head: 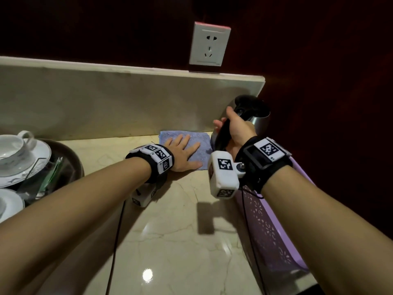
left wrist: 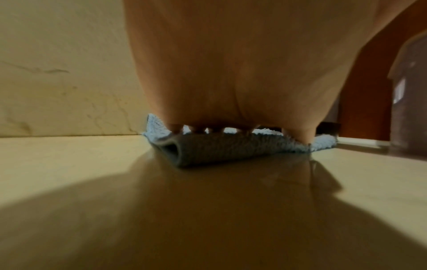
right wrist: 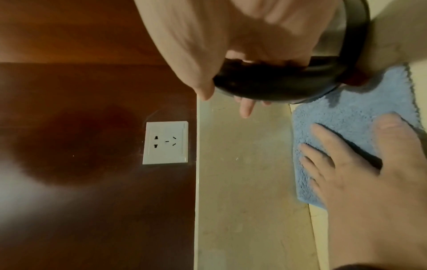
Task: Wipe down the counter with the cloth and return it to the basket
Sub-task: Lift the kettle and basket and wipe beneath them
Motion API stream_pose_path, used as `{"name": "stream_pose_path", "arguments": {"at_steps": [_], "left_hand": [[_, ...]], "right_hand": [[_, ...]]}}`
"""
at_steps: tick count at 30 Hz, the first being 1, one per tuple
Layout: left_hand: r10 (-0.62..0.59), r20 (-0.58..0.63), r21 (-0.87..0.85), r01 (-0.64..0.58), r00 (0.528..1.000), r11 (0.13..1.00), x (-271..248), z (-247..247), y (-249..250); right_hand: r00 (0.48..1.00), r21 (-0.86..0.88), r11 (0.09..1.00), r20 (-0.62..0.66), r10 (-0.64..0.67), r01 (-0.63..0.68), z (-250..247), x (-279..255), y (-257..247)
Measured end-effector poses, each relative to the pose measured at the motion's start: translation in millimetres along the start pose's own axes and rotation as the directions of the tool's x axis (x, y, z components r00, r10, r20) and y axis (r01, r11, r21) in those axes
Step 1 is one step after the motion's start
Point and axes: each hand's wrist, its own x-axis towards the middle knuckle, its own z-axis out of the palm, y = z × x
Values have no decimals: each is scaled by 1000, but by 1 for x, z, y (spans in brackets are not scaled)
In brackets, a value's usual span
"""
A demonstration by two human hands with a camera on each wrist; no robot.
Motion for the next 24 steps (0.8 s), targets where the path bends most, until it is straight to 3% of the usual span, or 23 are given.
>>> {"name": "stream_pose_path", "arguments": {"at_steps": [8, 13, 20, 24], "left_hand": [[12, 31, -14, -12, 999, 1000, 3, -6, -1], [-3, 91, 43, -1, 996, 999, 4, -15, 7], [31, 136, 89, -43, 990, 995, 8, -23, 14], [111, 125, 124, -127, 986, 984, 16, -27, 33]], "right_hand": [[987, 0, 987, 15, -160, 160, -11, 2, 2], [975, 5, 982, 113, -190, 191, -30, 0, -1], [934, -78, 942, 185, -307, 325, -40, -7, -11], [904, -137, 907, 229, -361, 398, -46, -14, -30]]}}
